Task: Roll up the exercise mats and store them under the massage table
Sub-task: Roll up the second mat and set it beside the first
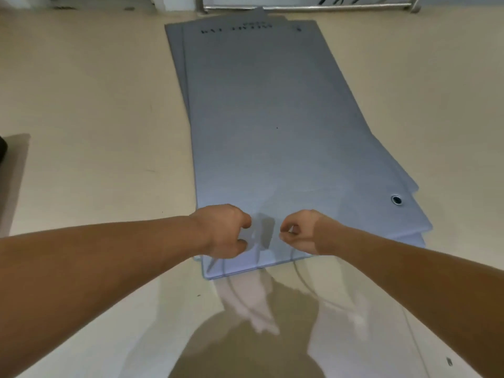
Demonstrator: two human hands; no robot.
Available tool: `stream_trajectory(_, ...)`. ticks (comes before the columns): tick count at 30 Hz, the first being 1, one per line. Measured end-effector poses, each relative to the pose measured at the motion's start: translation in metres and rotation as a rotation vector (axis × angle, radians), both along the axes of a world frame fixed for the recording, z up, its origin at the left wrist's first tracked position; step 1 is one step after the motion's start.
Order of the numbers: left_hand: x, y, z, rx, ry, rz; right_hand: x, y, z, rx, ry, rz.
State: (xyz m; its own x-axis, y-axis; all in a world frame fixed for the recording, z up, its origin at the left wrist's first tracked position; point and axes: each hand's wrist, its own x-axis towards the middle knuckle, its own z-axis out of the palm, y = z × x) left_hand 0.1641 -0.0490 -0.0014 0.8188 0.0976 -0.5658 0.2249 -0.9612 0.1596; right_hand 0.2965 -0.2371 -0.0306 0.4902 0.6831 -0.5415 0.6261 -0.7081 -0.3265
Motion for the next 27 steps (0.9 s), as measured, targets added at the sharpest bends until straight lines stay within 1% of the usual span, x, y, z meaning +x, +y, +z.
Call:
stream_trajectory(2, 0.025, -0.023, -0.016, 0.071, 0.091, -0.064, 0.011, -0.018, -0.007, -0.039, -0.010, -0.050)
stream_trajectory(3, 0.035, -0.035, -0.027, 0.094, 0.120, -0.079, 0.017, -0.026, -0.009, -0.068, -0.058, -0.048)
stream_trajectory(5, 0.047, -0.059, -0.052, 0.120, 0.125, -0.069, 0.027, -0.040, -0.011, -0.087, -0.173, -0.034)
stream_trajectory(6, 0.048, -0.070, -0.064, 0.131, 0.117, -0.054, 0.031, -0.048, -0.013, -0.080, -0.187, -0.053)
stream_trajectory(8, 0.042, -0.086, -0.086, 0.178, 0.070, -0.050, 0.036, -0.063, -0.020, -0.053, -0.120, -0.147)
stream_trajectory(10, 0.035, -0.087, -0.100, 0.259, 0.002, -0.111, 0.038, -0.077, -0.032, -0.014, -0.034, -0.238)
stream_trajectory(12, 0.034, -0.080, -0.103, 0.315, -0.034, -0.202, 0.040, -0.089, -0.039, -0.037, -0.010, -0.224)
stream_trajectory(14, 0.036, -0.076, -0.098, 0.320, -0.034, -0.261, 0.041, -0.097, -0.041, -0.074, -0.038, -0.181)
stream_trajectory(15, 0.037, -0.075, -0.094, 0.307, -0.032, -0.256, 0.042, -0.100, -0.040, -0.082, -0.061, -0.163)
stream_trajectory(19, 0.043, -0.073, -0.069, 0.125, -0.019, -0.112, 0.045, -0.097, -0.035, -0.125, -0.138, -0.058)
stream_trajectory(21, 0.047, -0.068, -0.052, 0.141, -0.037, -0.116, 0.044, -0.092, -0.033, -0.142, -0.184, -0.002)
stream_trajectory(23, 0.048, -0.059, -0.031, 0.177, -0.035, -0.121, 0.043, -0.087, -0.031, -0.093, -0.242, 0.045)
stream_trajectory(25, 0.042, -0.044, -0.010, 0.188, -0.015, -0.096, 0.042, -0.080, -0.023, 0.023, -0.269, 0.039)
stream_trajectory(27, 0.029, -0.024, 0.008, 0.153, -0.008, -0.029, 0.038, -0.069, -0.010, 0.131, -0.264, 0.022)
